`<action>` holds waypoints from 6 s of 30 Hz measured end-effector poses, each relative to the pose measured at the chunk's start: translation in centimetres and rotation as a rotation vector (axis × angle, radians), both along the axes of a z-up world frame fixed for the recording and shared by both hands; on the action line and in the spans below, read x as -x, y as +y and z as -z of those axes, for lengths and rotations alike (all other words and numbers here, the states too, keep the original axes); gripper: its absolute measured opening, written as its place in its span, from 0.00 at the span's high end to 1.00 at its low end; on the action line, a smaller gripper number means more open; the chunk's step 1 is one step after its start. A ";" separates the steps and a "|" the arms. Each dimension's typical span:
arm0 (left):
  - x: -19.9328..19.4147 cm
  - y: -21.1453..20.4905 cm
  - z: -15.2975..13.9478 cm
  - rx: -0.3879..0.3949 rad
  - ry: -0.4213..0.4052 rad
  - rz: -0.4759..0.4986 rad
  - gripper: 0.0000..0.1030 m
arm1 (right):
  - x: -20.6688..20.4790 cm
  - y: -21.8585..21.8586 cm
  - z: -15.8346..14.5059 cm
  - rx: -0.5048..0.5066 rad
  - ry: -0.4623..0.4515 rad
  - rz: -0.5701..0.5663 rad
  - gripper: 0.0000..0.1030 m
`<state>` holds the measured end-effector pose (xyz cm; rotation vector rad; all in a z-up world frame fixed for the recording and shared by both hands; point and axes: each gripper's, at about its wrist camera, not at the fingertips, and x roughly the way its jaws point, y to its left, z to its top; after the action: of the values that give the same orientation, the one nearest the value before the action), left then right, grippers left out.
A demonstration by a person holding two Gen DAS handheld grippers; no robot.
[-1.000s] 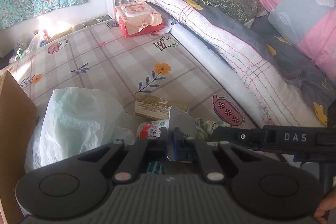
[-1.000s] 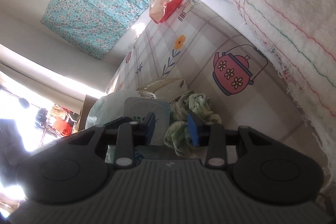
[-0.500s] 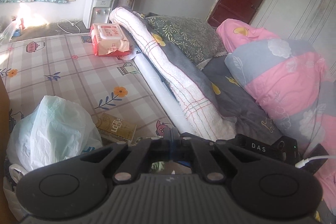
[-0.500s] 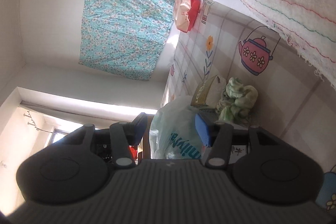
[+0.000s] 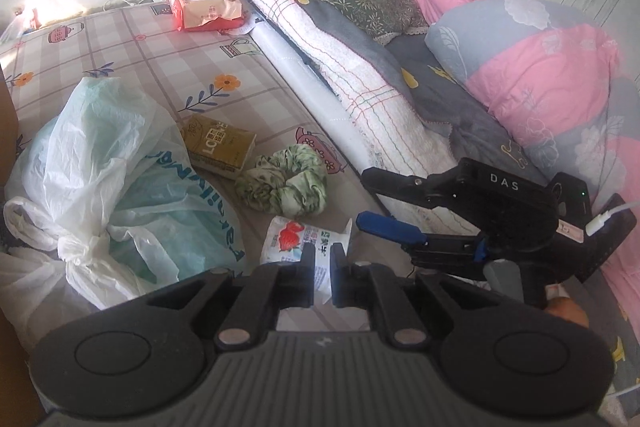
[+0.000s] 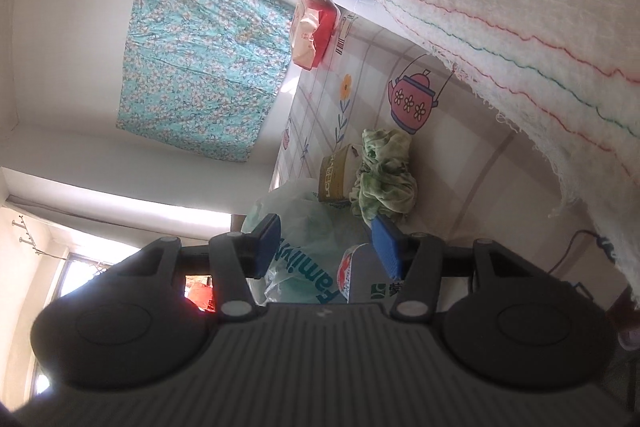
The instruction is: Organize soft objects
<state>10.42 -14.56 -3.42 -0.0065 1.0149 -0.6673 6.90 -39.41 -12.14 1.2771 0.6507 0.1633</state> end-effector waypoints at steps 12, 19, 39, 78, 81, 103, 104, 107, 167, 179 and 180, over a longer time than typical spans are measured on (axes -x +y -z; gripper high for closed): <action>-2.0 2.7 4.0 -0.111 0.026 -0.186 0.94 | -1.3 0.4 0.8 0.026 0.054 -0.027 0.50; -2.8 4.1 4.4 -0.090 0.046 -0.228 0.95 | -1.9 0.5 0.9 0.040 0.072 -0.028 0.49; 0.5 2.8 2.1 -0.117 -0.044 -0.115 0.57 | -1.8 0.4 0.9 0.053 0.064 -0.030 0.49; 0.3 -4.0 6.7 -0.117 0.052 0.093 0.86 | -5.0 1.6 1.7 0.182 0.033 -0.135 0.54; -0.1 -3.7 6.9 -0.092 0.086 0.079 0.89 | -5.3 1.9 1.6 0.192 0.030 -0.147 0.54; -0.5 -0.5 3.6 0.035 0.097 -0.017 0.89 | -2.2 0.9 -0.3 0.000 -0.011 -0.129 0.53; -0.9 -0.6 3.8 0.044 0.096 -0.020 0.89 | -2.2 0.8 -0.4 -0.009 -0.010 -0.122 0.53; -1.4 -0.5 3.6 0.059 0.089 -0.037 0.88 | -2.4 0.6 -0.4 -0.032 -0.008 -0.107 0.53; 0.8 4.9 -3.9 0.210 -0.019 -0.163 0.79 | 0.2 5.3 -9.5 0.162 -0.127 -0.159 0.76; 5.7 18.2 -9.9 0.248 -0.218 -0.488 0.78 | -5.7 19.3 -17.2 0.200 -0.282 -0.517 0.75; 6.1 19.5 -10.0 0.245 -0.224 -0.523 0.78 | -6.4 20.8 -17.4 0.200 -0.283 -0.555 0.75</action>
<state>4.34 4.90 6.60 -0.3914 0.6693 -0.2986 13.29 -18.62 5.30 0.8356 0.7415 0.7052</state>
